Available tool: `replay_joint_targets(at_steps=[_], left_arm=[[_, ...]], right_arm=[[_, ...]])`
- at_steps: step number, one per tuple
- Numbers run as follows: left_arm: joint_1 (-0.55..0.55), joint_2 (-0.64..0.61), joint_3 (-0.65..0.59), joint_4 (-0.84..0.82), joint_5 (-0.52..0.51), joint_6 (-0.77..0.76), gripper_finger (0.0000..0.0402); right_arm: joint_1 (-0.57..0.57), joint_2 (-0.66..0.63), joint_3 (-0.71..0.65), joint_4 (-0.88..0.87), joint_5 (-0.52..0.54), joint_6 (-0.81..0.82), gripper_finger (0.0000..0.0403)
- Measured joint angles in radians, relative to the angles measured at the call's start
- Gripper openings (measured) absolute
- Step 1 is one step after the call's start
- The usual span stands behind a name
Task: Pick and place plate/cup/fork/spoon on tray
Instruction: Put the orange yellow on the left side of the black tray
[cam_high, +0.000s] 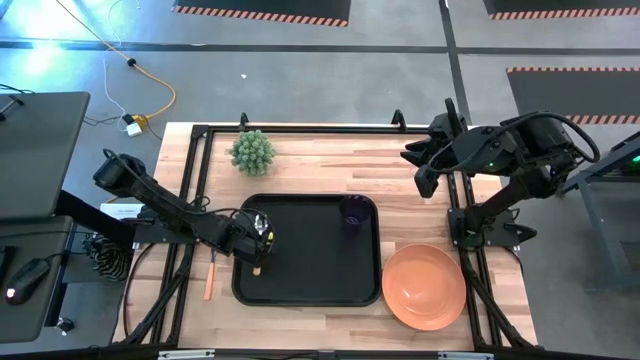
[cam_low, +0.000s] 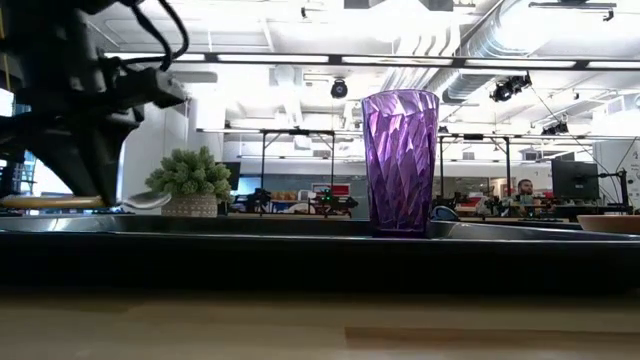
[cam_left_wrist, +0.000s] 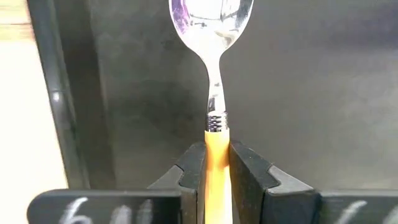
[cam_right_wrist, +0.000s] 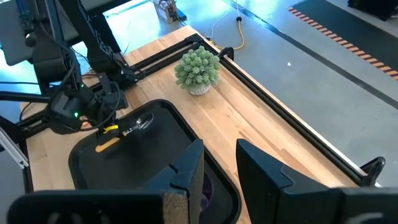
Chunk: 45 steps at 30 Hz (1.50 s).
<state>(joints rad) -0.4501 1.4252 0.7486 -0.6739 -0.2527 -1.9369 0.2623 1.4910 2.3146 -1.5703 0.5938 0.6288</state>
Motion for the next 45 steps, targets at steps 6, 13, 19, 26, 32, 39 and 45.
replay_joint_targets(at_steps=[6,13,19,26,32,39,45], left_arm=[[-0.004,0.001,-0.002,-0.034,0.018,0.001,0.0046],[-0.004,0.001,-0.002,-0.047,0.018,0.002,0.0046],[-0.003,0.001,-0.016,-0.029,0.021,0.001,0.0046],[-0.002,0.001,-0.066,0.041,0.041,-0.020,0.0046],[0.006,0.001,-0.066,0.016,0.044,0.003,0.0046],[0.006,0.001,-0.066,0.016,0.045,0.019,0.0046],[0.006,0.001,-0.066,0.017,0.045,0.016,0.0049]], right_arm=[[0.000,0.000,0.000,0.003,0.000,0.029,0.0087],[0.000,0.000,0.000,0.003,0.000,0.056,0.0087],[0.000,0.000,0.000,0.003,0.000,0.082,0.0087],[0.000,0.000,0.000,0.004,0.000,0.082,0.0087],[0.000,0.000,0.000,0.004,0.000,0.082,0.0087],[0.000,0.000,0.000,0.004,0.000,0.082,0.0087],[0.000,0.000,0.000,0.004,0.000,0.082,0.0087]])
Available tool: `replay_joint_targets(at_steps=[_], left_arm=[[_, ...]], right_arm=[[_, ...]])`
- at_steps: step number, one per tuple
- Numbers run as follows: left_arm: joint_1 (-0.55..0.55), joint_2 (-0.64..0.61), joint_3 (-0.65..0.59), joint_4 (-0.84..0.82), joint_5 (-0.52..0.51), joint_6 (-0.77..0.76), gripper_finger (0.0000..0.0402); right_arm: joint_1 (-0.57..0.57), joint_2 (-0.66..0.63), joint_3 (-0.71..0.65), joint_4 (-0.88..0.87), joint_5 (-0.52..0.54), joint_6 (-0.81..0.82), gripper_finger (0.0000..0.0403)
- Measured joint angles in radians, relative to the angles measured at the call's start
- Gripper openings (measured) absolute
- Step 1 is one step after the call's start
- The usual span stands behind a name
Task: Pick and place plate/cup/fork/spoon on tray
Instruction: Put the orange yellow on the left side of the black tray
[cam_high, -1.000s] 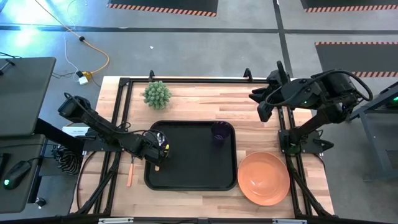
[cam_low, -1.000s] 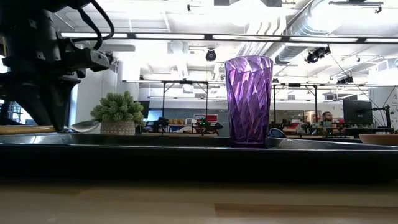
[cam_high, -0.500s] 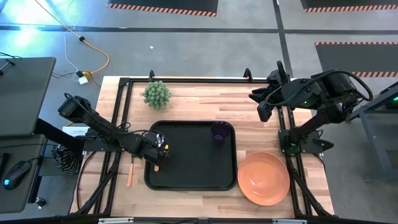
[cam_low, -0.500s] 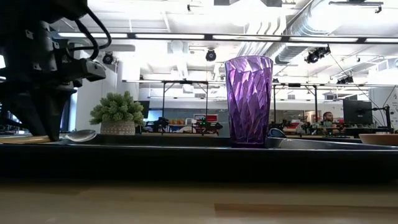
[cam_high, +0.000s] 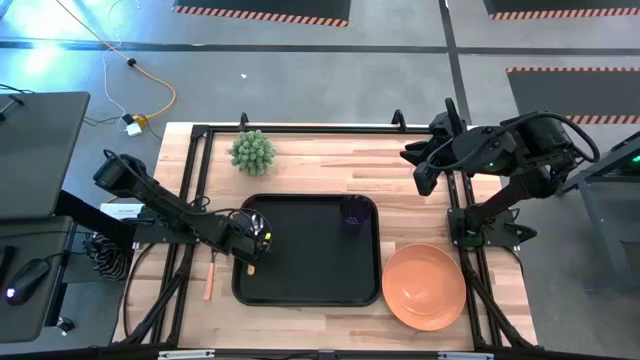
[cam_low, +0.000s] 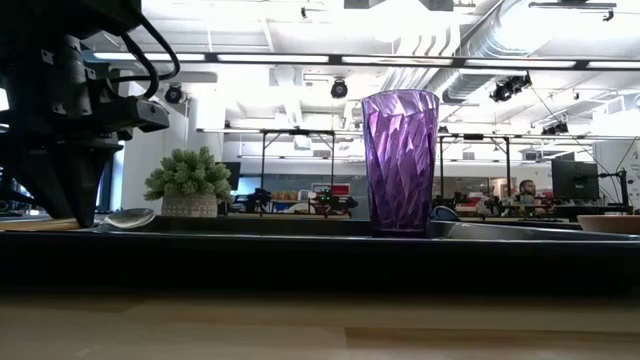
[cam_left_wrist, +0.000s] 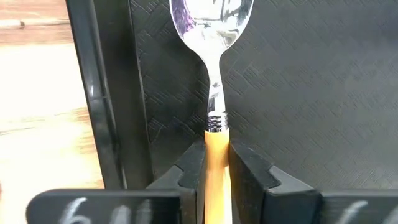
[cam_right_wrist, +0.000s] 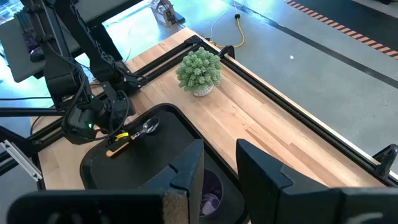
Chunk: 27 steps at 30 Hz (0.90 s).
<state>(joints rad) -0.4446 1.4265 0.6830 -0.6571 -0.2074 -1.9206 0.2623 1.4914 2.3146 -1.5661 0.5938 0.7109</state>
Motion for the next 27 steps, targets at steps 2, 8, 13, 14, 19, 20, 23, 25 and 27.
replay_joint_targets(at_steps=[2,8,13,14,19,20,23,25,27], left_arm=[[0.000,0.000,0.000,0.000,0.000,-0.007,0.0056],[0.000,0.000,0.000,0.000,0.010,-0.008,0.0081],[0.000,0.000,0.000,0.000,0.041,-0.013,0.0087],[0.000,0.000,0.000,0.000,0.041,-0.013,0.0087],[0.000,0.000,0.000,0.000,0.041,-0.014,0.0086],[0.000,0.000,0.000,0.000,0.041,-0.014,0.0086],[0.000,0.000,0.000,0.000,0.041,-0.014,0.0085],[0.000,-0.006,0.000,0.000,0.041,-0.014,0.0086],[0.000,-0.014,0.000,0.000,0.041,-0.014,0.0085]], right_arm=[[0.000,0.000,0.000,0.000,0.000,0.000,0.0087],[0.000,0.000,0.000,0.000,0.000,0.000,0.0087],[0.000,0.000,0.000,0.000,0.000,0.000,0.0087],[0.000,0.001,0.000,0.000,0.000,0.000,0.0087],[0.000,0.001,0.000,0.000,0.000,0.000,0.0087],[0.000,0.001,0.000,0.000,0.000,0.000,0.0087],[0.000,0.001,0.000,0.000,0.001,0.000,0.0087],[0.000,0.001,0.000,0.000,0.008,0.000,0.0087],[0.000,0.001,0.000,0.000,0.008,0.000,0.0087]])
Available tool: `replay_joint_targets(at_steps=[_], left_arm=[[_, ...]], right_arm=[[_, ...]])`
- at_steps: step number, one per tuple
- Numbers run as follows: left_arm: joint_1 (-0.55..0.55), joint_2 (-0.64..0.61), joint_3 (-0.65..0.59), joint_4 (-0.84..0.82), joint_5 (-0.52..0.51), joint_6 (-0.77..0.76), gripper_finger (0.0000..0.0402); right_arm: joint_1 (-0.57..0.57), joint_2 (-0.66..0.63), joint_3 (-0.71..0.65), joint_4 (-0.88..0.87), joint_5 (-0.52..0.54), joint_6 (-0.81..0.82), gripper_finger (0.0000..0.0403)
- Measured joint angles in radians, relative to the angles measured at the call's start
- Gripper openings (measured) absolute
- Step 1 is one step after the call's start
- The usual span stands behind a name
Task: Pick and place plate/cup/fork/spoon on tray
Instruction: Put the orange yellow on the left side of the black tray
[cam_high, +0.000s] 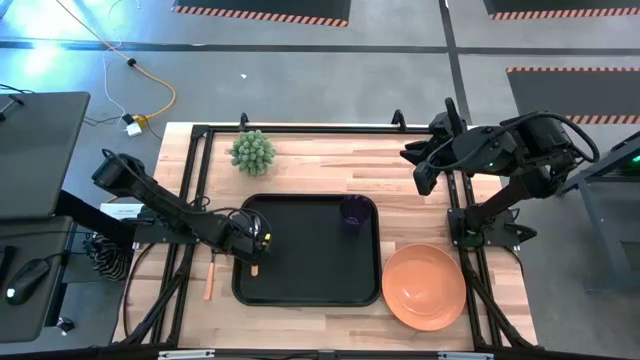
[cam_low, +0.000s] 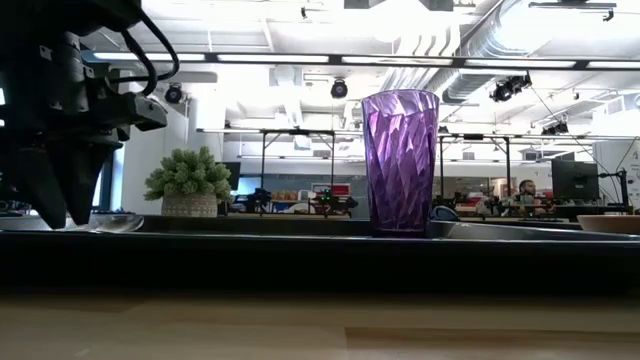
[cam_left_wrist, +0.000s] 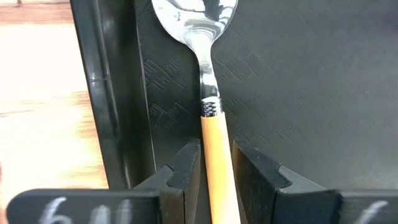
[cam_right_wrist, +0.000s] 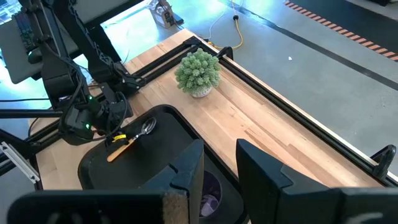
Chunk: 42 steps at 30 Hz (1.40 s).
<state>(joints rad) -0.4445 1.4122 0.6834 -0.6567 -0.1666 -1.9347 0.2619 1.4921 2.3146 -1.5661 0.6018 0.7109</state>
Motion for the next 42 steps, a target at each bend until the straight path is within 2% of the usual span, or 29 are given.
replay_joint_targets(at_steps=[8,14,33,42], left_arm=[[0.000,-0.073,0.000,0.012,-0.065,0.002,0.0085],[0.000,-0.112,0.001,0.113,-0.082,0.053,0.0085],[0.000,-0.001,0.001,0.107,-0.046,0.051,0.0085],[0.000,0.005,0.001,0.095,-0.045,0.051,0.0085]], right_arm=[[0.000,0.000,0.000,0.000,0.000,0.014,0.0087],[0.000,0.000,0.000,0.000,0.000,0.015,0.0087],[0.000,0.001,0.000,0.014,0.008,0.015,0.0087],[0.000,0.001,0.000,0.015,0.037,0.015,0.0087]])
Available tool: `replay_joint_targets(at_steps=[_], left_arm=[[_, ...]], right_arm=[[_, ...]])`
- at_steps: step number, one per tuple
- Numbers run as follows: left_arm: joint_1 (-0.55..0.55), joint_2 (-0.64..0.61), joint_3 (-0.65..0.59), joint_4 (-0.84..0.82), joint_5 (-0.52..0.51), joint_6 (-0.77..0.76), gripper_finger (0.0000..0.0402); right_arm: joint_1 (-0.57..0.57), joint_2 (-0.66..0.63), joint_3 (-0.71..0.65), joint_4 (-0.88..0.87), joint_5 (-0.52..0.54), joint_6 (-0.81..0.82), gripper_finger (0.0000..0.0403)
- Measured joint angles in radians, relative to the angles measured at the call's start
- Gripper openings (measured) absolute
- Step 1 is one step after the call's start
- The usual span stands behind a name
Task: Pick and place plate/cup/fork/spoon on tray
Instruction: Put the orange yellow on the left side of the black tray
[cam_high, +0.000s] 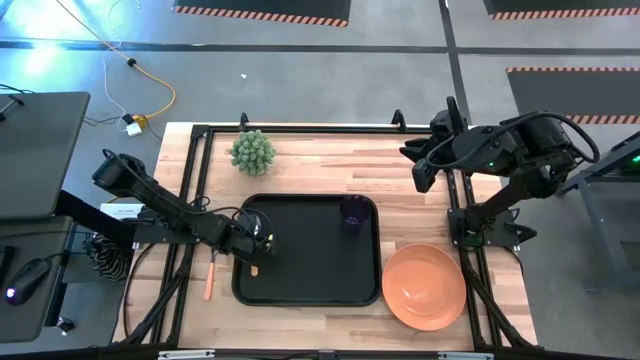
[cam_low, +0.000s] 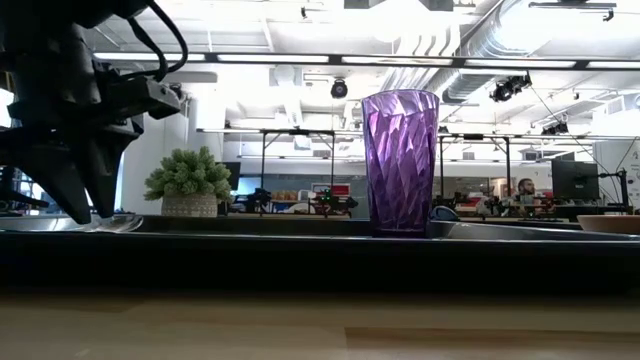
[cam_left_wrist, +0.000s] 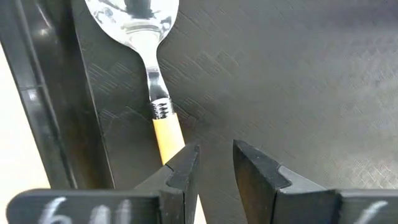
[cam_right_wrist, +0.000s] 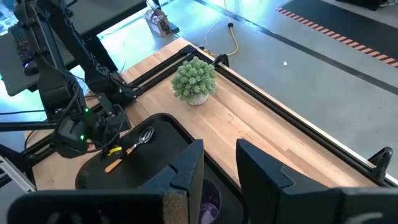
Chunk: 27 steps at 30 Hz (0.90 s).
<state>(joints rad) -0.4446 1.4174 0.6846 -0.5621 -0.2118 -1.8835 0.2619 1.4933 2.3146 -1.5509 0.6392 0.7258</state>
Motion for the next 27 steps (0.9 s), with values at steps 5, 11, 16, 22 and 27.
replay_joint_targets(at_steps=[5,11,16,22,27], left_arm=[[0.000,0.000,0.000,-0.012,0.000,0.000,0.0085],[0.000,0.000,0.000,-0.016,-0.004,0.000,0.0085],[0.000,0.000,0.000,-0.016,-0.005,0.002,0.0085],[0.017,0.000,0.000,-0.016,-0.007,0.011,0.0085],[0.042,0.000,0.000,-0.014,-0.004,0.039,0.0085]], right_arm=[[0.000,0.000,0.000,0.000,0.000,0.000,0.0087],[0.000,0.000,0.000,0.000,0.001,0.000,0.0087],[0.000,0.000,0.000,0.000,0.007,0.000,0.0087],[0.000,0.000,0.000,0.000,0.008,0.017,0.0087],[0.000,0.000,0.000,0.000,0.008,0.018,0.0087]])
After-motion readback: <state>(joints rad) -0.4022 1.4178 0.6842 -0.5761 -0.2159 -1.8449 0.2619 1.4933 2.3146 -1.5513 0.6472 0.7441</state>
